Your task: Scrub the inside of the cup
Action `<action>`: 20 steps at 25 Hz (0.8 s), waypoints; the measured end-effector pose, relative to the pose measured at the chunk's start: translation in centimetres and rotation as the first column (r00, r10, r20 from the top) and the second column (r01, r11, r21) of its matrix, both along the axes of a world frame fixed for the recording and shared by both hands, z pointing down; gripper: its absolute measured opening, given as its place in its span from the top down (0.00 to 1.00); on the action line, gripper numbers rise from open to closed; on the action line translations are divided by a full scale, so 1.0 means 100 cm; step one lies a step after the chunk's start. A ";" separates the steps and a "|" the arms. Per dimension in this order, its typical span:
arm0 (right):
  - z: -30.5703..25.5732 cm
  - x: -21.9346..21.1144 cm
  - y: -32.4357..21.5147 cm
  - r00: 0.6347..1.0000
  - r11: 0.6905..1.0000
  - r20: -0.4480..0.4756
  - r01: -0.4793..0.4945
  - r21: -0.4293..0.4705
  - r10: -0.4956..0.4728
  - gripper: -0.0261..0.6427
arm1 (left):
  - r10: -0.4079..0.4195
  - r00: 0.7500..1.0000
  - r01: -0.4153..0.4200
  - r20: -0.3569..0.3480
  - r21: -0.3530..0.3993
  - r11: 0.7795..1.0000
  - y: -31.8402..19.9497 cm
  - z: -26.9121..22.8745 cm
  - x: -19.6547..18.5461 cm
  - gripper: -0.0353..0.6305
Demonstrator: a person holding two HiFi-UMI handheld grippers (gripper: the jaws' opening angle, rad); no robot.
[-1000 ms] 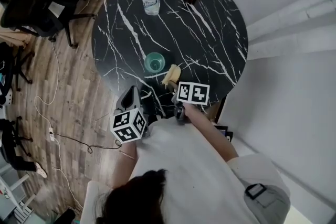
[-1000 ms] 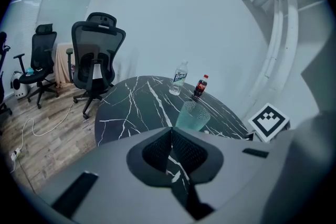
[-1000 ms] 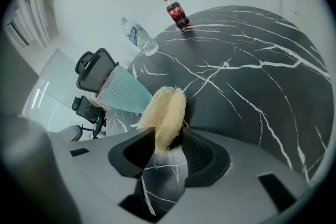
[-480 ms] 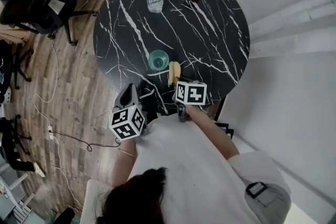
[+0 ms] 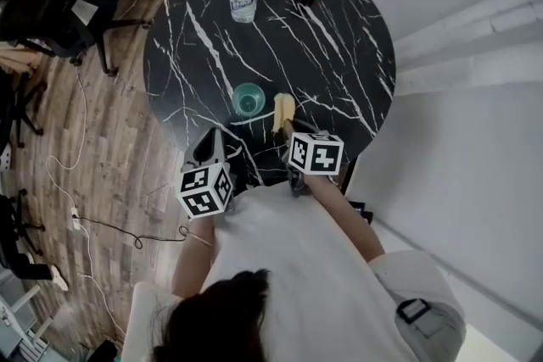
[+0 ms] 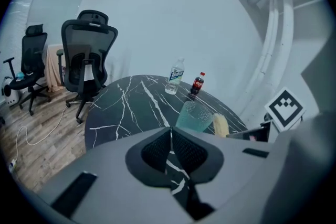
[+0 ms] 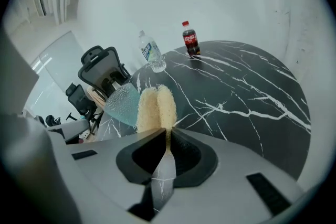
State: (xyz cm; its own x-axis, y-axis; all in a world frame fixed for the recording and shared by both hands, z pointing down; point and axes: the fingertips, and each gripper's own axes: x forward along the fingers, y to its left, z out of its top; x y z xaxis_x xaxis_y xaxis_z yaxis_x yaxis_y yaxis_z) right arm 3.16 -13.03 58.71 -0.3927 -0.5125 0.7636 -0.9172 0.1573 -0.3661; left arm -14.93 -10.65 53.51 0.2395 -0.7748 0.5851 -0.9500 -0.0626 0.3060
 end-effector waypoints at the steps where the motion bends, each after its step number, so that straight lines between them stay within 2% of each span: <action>1: -0.005 0.000 -0.001 1.000 1.000 0.006 0.001 0.012 -0.001 0.89 | 0.016 1.000 -0.016 0.005 0.002 1.000 -0.002 0.001 0.003 0.93; 3: -0.014 0.003 -0.003 1.000 0.999 0.014 0.000 0.037 -0.001 0.89 | 0.051 0.999 -0.051 0.004 0.001 0.999 -0.006 0.002 0.011 0.91; 5: -0.023 0.004 -0.007 0.999 0.998 0.032 -0.010 0.062 0.008 0.89 | 0.100 0.995 -0.100 -0.008 -0.006 0.995 -0.009 0.005 0.021 0.69; 9: -0.041 0.007 -0.013 0.997 0.994 0.072 -0.041 0.098 0.034 0.89 | 0.199 0.980 -0.198 0.006 -0.032 0.980 -0.014 0.019 0.040 0.57; 13: -0.054 0.009 -0.012 0.996 0.993 0.085 -0.035 0.115 0.026 0.89 | 0.275 0.961 -0.274 -0.001 -0.089 0.958 -0.022 0.041 0.055 0.49; 16: -0.060 0.012 -0.011 0.994 0.991 0.100 -0.045 0.123 0.032 0.89 | 0.321 0.945 -0.314 0.061 -0.107 0.943 -0.033 0.053 0.060 0.46; 20: -0.066 0.019 -0.009 0.994 0.989 0.096 -0.056 0.138 0.043 0.89 | 0.393 0.902 -0.374 0.179 -0.131 0.918 -0.048 0.066 0.064 0.45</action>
